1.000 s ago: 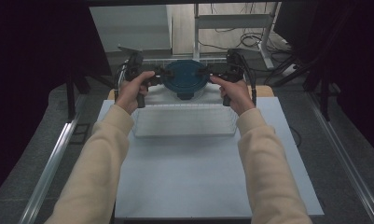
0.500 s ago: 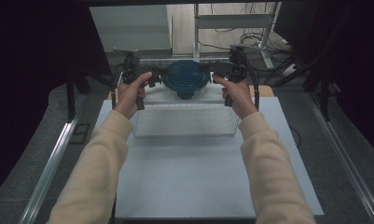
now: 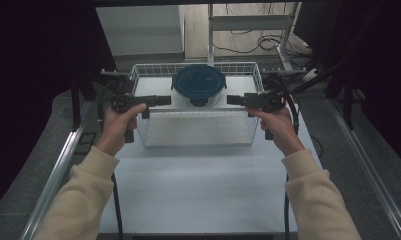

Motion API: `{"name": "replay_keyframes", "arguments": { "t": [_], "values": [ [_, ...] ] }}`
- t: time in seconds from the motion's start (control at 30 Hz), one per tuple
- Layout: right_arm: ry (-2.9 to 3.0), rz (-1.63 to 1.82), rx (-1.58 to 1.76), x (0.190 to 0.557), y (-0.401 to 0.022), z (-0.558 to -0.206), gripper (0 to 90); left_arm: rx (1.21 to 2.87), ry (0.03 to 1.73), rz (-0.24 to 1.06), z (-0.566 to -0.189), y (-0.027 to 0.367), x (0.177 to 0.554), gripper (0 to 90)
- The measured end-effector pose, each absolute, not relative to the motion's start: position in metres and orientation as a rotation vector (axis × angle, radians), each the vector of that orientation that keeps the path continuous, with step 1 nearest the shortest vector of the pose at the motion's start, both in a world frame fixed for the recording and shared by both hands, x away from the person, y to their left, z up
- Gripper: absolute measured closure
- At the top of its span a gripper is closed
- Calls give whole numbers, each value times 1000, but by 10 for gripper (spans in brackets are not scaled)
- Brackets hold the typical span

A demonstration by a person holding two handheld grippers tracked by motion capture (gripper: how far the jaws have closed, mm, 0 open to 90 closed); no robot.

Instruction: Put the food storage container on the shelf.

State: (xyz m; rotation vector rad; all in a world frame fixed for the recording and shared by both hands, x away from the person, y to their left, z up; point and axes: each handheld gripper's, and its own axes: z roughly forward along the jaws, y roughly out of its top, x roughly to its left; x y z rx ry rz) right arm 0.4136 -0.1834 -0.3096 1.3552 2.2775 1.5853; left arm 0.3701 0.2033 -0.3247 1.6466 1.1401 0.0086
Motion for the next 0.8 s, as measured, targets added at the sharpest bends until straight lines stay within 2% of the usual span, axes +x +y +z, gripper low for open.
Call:
{"name": "replay_keyframes", "arguments": {
  "t": [0.1,0.13,0.33,0.57,0.8],
  "values": [
    [2297,1560,1299,394,-191,-318,126,1668,1115,31,-332,205,353,194],
    [2301,1543,1280,387,-194,-321,126,1689,1101,55,-342,207,337,196],
    [2303,1457,1184,353,-205,-340,126,1730,1097,118,-376,208,298,202],
    [2335,1309,1123,304,-215,-395,127,1831,1143,199,-434,203,265,206],
    [2402,1186,1160,281,-220,-449,131,1929,1159,237,-466,192,248,209]
  ]
}}
